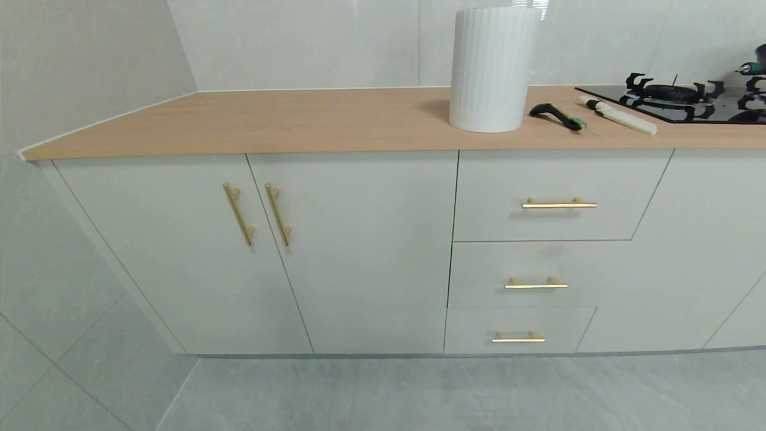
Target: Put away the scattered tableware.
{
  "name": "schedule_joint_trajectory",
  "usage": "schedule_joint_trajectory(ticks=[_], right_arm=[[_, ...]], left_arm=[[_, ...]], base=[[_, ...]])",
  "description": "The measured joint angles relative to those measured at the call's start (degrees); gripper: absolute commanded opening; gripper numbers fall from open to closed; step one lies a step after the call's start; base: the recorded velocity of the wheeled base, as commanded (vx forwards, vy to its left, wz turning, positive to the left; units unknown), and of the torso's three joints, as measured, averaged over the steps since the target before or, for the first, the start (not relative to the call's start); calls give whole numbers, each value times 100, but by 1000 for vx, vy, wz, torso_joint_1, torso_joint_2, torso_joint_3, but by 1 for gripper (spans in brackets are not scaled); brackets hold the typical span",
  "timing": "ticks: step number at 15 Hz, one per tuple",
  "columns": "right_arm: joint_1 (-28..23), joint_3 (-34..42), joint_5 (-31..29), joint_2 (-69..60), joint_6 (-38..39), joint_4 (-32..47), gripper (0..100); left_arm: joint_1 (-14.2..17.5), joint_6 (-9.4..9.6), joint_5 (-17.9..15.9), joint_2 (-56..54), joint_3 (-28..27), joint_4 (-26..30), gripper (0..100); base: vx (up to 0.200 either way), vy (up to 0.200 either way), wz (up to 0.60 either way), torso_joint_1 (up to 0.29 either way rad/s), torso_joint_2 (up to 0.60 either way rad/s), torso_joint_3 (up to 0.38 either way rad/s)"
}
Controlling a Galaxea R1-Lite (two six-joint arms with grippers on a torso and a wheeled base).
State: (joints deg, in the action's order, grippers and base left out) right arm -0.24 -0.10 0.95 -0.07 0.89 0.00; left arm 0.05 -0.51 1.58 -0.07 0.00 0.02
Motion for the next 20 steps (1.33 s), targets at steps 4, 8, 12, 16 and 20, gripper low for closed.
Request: schedule_joint_trajectory(ticks=[4, 8, 12, 16, 20], right_arm=[[2, 0, 0, 0, 0, 0, 100], [4, 0, 0, 0, -2, 0, 100], [6, 0, 0, 2, -38, 0, 100], [6, 0, 6, 2, -132, -2, 100], [9, -190, 16, 23, -87, 13, 100]], left_arm=[[0, -4, -2, 0, 0, -2, 100], [0, -2, -2, 0, 0, 0, 100], [2, 0, -4, 0, 0, -2, 100], [2, 0, -2, 0, 0, -2, 100], [2, 0, -2, 0, 0, -2, 100]], base=[[200, 0, 0, 0, 1, 5], [100, 0, 0, 5, 1, -1], [0, 0, 0, 0, 0, 0], [0, 0, 0, 0, 0, 0], [0, 0, 0, 0, 0, 0]])
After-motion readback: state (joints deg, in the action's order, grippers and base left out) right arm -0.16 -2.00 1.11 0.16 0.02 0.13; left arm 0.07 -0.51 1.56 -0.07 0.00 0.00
